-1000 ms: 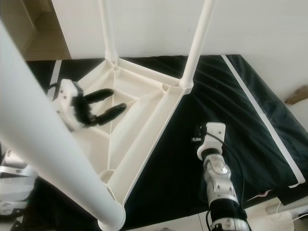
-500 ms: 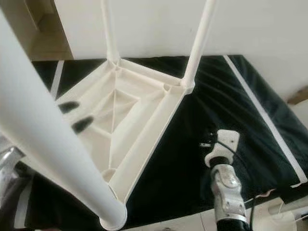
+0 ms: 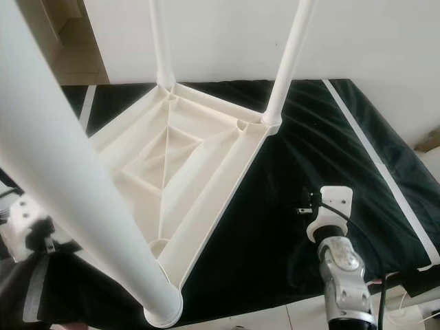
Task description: Building children table
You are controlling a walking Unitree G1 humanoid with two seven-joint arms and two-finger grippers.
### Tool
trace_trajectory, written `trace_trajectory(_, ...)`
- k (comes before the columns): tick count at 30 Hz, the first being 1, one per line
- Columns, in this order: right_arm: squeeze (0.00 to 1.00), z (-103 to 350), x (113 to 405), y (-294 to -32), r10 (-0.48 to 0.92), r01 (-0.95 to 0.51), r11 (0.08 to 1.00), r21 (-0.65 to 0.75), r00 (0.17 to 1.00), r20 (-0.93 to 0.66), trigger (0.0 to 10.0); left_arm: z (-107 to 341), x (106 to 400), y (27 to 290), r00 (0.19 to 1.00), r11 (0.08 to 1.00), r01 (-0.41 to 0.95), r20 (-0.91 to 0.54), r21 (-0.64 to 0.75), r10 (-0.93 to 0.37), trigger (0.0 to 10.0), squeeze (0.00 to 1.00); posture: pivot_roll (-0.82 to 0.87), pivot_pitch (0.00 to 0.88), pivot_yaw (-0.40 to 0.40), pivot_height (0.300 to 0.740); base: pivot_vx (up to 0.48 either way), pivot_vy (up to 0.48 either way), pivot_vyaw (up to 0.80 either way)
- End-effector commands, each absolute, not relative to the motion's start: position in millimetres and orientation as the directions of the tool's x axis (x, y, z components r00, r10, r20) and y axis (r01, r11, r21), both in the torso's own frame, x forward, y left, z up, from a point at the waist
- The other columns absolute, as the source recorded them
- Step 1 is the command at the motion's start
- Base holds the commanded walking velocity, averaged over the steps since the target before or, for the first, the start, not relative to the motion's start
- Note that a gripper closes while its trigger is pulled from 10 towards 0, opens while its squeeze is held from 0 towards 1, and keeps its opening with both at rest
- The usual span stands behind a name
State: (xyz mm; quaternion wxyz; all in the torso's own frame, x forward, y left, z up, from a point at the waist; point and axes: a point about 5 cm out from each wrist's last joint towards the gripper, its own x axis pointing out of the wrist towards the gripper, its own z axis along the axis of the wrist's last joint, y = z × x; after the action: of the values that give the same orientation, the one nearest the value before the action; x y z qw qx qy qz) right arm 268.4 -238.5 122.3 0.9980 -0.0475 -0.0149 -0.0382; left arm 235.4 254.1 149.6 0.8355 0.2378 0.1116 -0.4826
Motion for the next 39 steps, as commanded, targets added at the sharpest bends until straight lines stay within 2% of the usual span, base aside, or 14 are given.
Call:
trace_trajectory(1,0.00,121,268,-242,-0.083,0.084,0.993,-0.089,0.996,0.014,10.0,144,232,256,0.487,0.395,0.873,-0.461,0.288,-0.741,10.0,0.00,0.04,0.072,-0.040,0.740,0.000,0.000,0.00)
trace_trajectory(12,0.00,134,275,-240,-0.025,0.033,0.986,-0.161,0.998,0.050,10.0,128,260,250,0.633,0.409,0.770,-0.503,0.490,-0.589,10.0,0.00,0.02,0.070,-0.021,0.740,0.000,0.000,0.00)
trace_trajectory(16,0.00,140,273,-238,0.029,-0.015,0.983,-0.184,0.996,0.079,10.0,126,263,244,0.654,0.444,0.753,-0.476,0.486,-0.588,10.0,0.00,0.02,0.073,-0.011,0.740,0.000,0.000,0.00)
trace_trajectory(20,0.00,150,255,-218,0.252,-0.217,0.946,-0.241,0.959,0.127,10.0,118,269,223,0.677,0.534,0.735,-0.403,0.418,-0.616,10.0,0.00,0.01,0.078,-0.005,0.740,0.000,0.000,0.00)
trace_trajectory(26,0.00,148,243,-216,0.318,-0.291,0.932,-0.214,0.943,0.102,10.0,114,273,208,0.693,0.588,0.721,-0.358,0.367,-0.626,10.0,0.00,0.01,0.077,-0.004,0.740,0.000,0.000,0.00)
trace_trajectory(27,0.77,146,237,-214,0.354,-0.333,0.923,-0.191,0.931,0.088,10.0,113,275,201,0.702,0.604,0.712,-0.337,0.358,-0.627,10.0,0.00,0.01,0.077,-0.002,0.740,0.000,0.000,0.00)
trace_trajectory(28,0.77,146,237,-214,0.354,-0.333,0.923,-0.191,0.931,0.088,10.0,113,275,201,0.702,0.604,0.712,-0.337,0.358,-0.627,10.0,0.00,0.01,0.077,-0.002,0.740,0.000,0.000,0.00)
trace_trajectory(29,0.96,145,231,-213,0.386,-0.370,0.913,-0.172,0.920,0.071,10.0,111,276,195,0.709,0.623,0.705,-0.323,0.340,-0.626,10.0,0.00,0.01,0.076,0.001,0.740,0.000,0.000,0.00)
trace_trajectory(30,1.00,144,224,-212,0.435,-0.425,0.895,-0.140,0.899,0.049,10.0,109,280,188,0.726,0.647,0.688,-0.310,0.329,-0.614,10.0,0.00,0.01,0.076,0.001,0.740,0.000,0.000,0.00)
trace_trajectory(33,1.00,143,219,-211,0.468,-0.462,0.879,-0.120,0.883,0.028,10.0,109,283,183,0.740,0.665,0.673,-0.299,0.325,-0.602,10.0,0.00,0.00,0.075,0.003,0.740,0.000,0.000,0.00)
trace_trajectory(34,1.00,140,210,-212,0.537,-0.536,0.838,-0.098,0.843,-0.024,10.0,109,291,176,0.777,0.703,0.629,-0.272,0.332,-0.568,10.0,0.00,-0.01,0.075,0.001,0.740,0.000,0.000,0.00)
trace_trajectory(37,1.00,138,207,-215,0.567,-0.570,0.816,-0.095,0.822,-0.056,10.0,109,295,172,0.794,0.720,0.608,-0.262,0.335,-0.548,10.0,0.00,-0.01,0.075,0.001,0.740,0.000,0.000,0.00)
trace_trajectory(38,1.00,135,201,-215,0.629,-0.638,0.766,-0.077,0.769,-0.114,10.0,107,297,166,0.805,0.731,0.594,-0.258,0.336,-0.534,10.0,0.00,-0.02,0.072,0.009,0.740,0.000,0.000,0.00)
trace_trajectory(39,1.00,135,201,-215,0.629,-0.638,0.766,-0.077,0.769,-0.114,10.0,107,297,166,0.805,0.731,0.594,-0.258,0.336,-0.534,10.0,0.00,-0.02,0.072,0.009,0.740,0.000,0.000,0.00)
